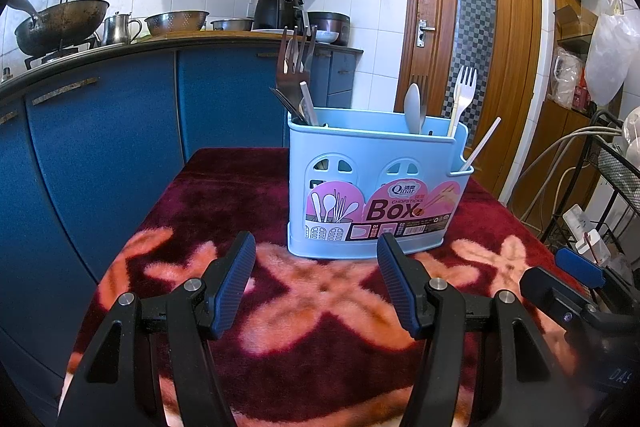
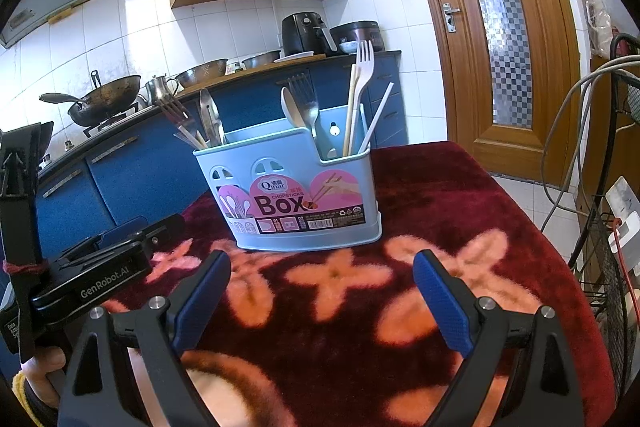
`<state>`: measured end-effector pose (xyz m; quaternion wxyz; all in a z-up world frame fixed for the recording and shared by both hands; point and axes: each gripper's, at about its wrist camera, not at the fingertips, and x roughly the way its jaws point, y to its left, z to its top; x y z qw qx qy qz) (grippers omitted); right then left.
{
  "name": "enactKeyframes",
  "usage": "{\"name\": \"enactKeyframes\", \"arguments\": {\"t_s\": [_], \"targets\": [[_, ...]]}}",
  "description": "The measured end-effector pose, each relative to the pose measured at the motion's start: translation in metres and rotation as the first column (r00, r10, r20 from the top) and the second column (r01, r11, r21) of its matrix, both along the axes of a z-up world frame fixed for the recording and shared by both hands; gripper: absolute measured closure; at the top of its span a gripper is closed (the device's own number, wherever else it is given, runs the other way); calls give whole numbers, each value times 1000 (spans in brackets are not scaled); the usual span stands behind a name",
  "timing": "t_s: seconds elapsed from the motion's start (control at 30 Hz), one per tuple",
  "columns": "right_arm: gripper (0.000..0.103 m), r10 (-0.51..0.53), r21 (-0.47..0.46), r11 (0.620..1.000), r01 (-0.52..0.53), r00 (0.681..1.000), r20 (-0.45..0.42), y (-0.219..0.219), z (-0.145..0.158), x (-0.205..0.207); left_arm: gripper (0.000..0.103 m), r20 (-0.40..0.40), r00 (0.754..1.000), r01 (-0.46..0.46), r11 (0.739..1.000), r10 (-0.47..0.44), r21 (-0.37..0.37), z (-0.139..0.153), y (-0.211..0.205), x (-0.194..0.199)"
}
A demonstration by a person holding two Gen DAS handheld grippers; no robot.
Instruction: Organize utensils
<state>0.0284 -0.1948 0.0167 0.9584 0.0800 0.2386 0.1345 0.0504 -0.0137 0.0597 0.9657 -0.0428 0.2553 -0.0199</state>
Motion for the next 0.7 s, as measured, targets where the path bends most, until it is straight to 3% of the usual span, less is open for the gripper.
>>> {"name": "enactKeyframes", "arguments": {"t_s": [0.7], "targets": [[9, -1, -1, 1000, 1, 1000, -5, 1, -2, 0, 38, -6, 1000, 0, 1000, 0, 6, -1, -1, 0]]}}
